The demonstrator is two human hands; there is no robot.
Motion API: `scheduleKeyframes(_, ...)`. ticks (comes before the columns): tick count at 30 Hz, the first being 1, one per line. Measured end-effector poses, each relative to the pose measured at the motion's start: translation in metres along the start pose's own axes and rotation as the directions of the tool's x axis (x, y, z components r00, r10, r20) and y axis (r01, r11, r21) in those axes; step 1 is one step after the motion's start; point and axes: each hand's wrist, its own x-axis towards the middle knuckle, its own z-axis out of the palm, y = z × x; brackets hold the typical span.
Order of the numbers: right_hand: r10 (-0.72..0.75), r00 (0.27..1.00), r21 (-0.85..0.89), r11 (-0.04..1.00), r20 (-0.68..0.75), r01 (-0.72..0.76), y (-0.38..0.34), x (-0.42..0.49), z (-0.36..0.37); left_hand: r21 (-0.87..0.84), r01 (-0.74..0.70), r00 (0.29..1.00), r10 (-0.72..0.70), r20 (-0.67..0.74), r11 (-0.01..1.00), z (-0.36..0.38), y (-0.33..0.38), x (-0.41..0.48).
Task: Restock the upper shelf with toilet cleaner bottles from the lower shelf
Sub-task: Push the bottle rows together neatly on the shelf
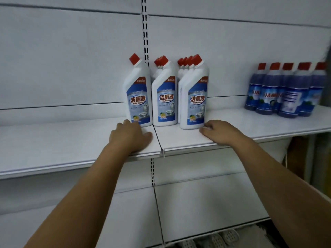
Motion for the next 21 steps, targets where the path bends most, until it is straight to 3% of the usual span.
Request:
scheduleKeyframes(6,0.001,1.0,-0.029,1.0,-0.001,-0.001,0.001,-0.01,-0.001,-0.224,-0.21,0.971,0.23,0.066,0.952,0.001,0.029,0.003)
scheduleKeyframes(9,-0.003,1.0,-0.035,0.999,-0.016,0.002,0.003,-0.01,0.001,-0.181,-0.322,0.927,0.348,0.137,0.929,0.004,0.036,0.009)
scheduleKeyframes(17,-0.059,0.998,-0.086,0.995,-0.034,0.056,0.009,-0.004,0.004,-0.106,-0.322,0.908,0.339,0.248,0.941,0.005,0.041,0.012)
scheduleKeyframes(21,-0.126,0.992,-0.075,0.989,0.022,0.127,0.014,0.0,0.004,-0.095,-0.234,0.92,0.252,0.299,0.967,0.006,0.045,0.01)
